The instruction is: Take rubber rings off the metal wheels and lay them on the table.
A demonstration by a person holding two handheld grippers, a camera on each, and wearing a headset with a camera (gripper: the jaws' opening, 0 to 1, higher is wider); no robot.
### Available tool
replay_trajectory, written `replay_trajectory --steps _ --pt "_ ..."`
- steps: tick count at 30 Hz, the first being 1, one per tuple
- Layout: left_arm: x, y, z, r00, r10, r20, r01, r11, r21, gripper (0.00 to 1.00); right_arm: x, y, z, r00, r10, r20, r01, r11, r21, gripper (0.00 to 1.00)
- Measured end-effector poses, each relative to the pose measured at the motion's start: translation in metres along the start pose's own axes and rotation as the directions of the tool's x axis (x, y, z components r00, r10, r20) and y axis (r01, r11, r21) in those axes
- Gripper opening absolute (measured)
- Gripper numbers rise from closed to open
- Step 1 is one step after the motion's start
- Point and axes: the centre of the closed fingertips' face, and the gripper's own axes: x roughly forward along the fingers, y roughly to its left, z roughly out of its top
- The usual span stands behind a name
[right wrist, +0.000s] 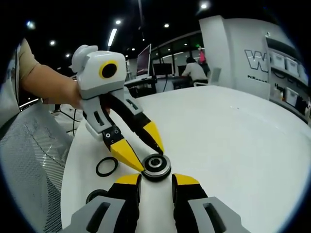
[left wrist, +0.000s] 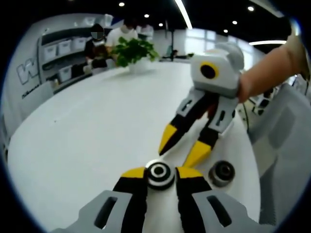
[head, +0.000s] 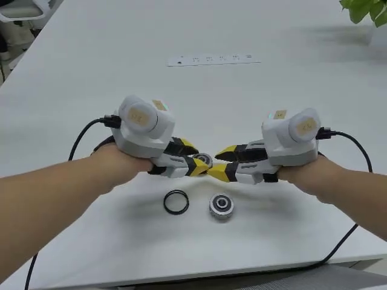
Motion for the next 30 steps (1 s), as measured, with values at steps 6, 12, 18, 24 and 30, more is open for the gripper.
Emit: replay_trajectory --steps 6,12,18,24,30 --pt "0.002 0.002 -0.004 0.9999 0.008 -0.013 -0.008 1.0 0.016 0.17 0.0 0.0 -0.001 1.0 -0.001 -0.002 0.001 1.0 0.004 0.23" --pt "0.003 0.006 -0.005 0.9997 0.025 -0.007 -0.025 1.0 0.012 0.14 0.003 0.0 -0.002 1.0 -0.003 -0.004 0.003 1.0 0.012 0.25" --pt "0.003 0.004 -0.005 0.9995 0.032 -0.005 -0.032 0.999 0.012 0.14 0.007 0.001 -0.001 1.0 -0.001 -0.001 0.001 1.0 0.022 0.26" --pt "0.003 0.003 -0.004 0.9994 0.035 -0.006 -0.035 0.999 0.014 0.14 0.016 0.004 0.002 0.9999 -0.01 0.005 0.01 1.0 0.017 0.26" --pt "0.003 0.002 -0.004 0.9992 0.039 -0.005 -0.039 0.999 0.015 0.14 0.015 0.0 0.0 0.9996 -0.029 -0.007 0.029 1.0 -0.009 0.24"
